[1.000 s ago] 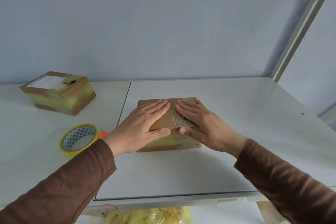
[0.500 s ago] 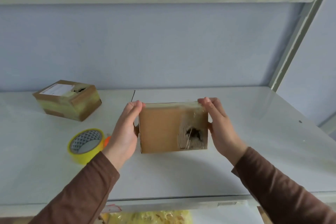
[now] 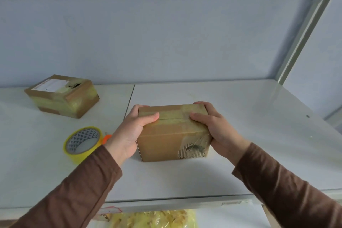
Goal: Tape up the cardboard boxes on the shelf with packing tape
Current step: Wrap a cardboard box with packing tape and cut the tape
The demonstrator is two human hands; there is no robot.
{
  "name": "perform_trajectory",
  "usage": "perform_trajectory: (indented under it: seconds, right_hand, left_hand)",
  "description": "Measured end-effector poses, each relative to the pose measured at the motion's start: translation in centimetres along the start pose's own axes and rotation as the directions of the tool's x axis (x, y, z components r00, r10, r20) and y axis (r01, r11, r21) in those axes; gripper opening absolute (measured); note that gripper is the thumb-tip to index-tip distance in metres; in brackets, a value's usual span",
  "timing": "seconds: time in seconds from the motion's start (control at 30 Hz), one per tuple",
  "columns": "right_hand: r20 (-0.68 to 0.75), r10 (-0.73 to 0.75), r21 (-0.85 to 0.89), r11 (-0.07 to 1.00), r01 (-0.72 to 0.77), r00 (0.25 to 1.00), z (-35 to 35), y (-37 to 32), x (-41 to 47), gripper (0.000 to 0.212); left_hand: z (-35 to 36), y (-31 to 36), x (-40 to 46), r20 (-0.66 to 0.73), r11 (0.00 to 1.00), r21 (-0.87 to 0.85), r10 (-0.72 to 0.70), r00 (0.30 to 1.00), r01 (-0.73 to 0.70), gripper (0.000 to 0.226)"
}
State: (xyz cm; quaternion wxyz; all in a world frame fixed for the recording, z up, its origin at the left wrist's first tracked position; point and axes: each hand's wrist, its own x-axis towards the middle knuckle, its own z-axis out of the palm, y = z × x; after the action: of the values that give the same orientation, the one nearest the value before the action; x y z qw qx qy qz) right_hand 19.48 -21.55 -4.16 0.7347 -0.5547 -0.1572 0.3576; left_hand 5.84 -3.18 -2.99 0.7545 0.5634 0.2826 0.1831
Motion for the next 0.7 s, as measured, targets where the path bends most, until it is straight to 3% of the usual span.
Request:
perform_trajectory:
  seconds: [0.2, 0.3, 0.37, 0.43, 0.5, 0.57, 0.63, 0.7]
  right_hand:
    - [0.035, -0.011, -0.065, 0.998, 0.013, 0.999, -0.2, -0.3, 0.0, 0.031]
    - [0.145, -0.116, -0.244, 0.958, 0.149, 0.983, -0.8, -2.2, 0.6, 0.037]
    - [0.196, -0.208, -0.410, 0.870, 0.273, 0.958, -1.3, -3.4, 1.4, 0.044]
    - [0.200, -0.265, -0.538, 0.775, 0.332, 0.943, -2.1, -3.5, 2.6, 0.050]
    - [0.202, -0.295, -0.624, 0.696, 0.355, 0.934, -3.1, -2.5, 3.8, 0.050]
    - [0.180, -0.275, -0.670, 0.669, 0.322, 0.945, -3.5, -1.1, 4.5, 0.053]
    - [0.094, -0.281, -0.656, 0.704, 0.271, 0.955, -3.1, -0.1, 5.0, 0.057]
    - [-0.077, -0.334, -0.618, 0.756, 0.218, 0.939, -2.2, 0.6, 5.1, 0.062]
  left_hand:
    - [0.3, -0.2, -0.5, 0.000, 0.998, 0.022, 0.062, 0.998, -0.062, 0.027]
    - [0.2, -0.2, -1.0, 0.027, 0.970, 0.063, 0.235, 0.972, -0.236, 0.040]
    - [0.4, -0.4, -1.6, 0.074, 0.875, 0.199, 0.435, 0.897, -0.441, 0.038]
    - [0.9, -1.6, -2.1, 0.196, 0.693, 0.392, 0.579, 0.791, -0.605, 0.035]
    - [1.4, -3.9, -2.8, 0.362, 0.530, 0.514, 0.579, 0.731, -0.675, 0.037]
    - [1.9, -5.8, -3.6, 0.469, 0.431, 0.564, 0.536, 0.702, -0.705, 0.043]
    - [2.0, -6.0, -3.7, 0.460, 0.470, 0.534, 0.536, 0.708, -0.703, 0.048]
    - [1.6, -4.3, -3.0, 0.324, 0.538, 0.500, 0.610, 0.723, -0.679, 0.044]
